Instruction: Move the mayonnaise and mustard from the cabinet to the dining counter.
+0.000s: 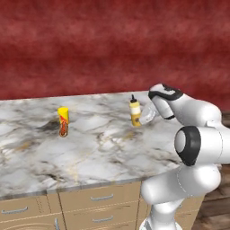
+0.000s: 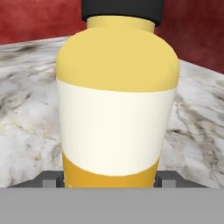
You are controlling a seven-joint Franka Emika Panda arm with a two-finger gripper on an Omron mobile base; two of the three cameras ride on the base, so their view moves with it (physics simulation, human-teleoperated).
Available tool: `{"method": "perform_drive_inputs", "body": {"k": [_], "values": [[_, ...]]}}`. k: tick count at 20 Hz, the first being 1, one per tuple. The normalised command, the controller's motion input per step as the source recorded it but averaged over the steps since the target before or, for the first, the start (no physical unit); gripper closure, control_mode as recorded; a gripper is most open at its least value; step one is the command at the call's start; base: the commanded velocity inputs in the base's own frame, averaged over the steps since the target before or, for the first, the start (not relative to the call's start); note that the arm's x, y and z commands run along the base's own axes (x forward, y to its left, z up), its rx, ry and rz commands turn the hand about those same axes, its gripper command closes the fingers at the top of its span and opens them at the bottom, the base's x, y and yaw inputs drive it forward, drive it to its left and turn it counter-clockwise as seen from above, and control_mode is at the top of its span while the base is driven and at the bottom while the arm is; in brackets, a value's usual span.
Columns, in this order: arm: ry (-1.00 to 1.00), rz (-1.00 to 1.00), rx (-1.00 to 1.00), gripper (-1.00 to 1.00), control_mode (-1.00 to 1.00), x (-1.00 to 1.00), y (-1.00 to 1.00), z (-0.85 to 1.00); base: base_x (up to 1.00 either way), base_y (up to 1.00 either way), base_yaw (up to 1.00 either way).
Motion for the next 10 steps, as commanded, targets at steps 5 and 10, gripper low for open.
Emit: {"method": "perform_drive_inputs", "body": {"k": [5,10], "values": [[0.0,0.0,0.0,1.0,-1.0,0.0,-0.05,-0.29,0.0,0.0,0.0],[0.0,0.0,0.0,1.0,-1.0,0.0,-0.01,-0.26,0.0,0.0,0.0]]}}
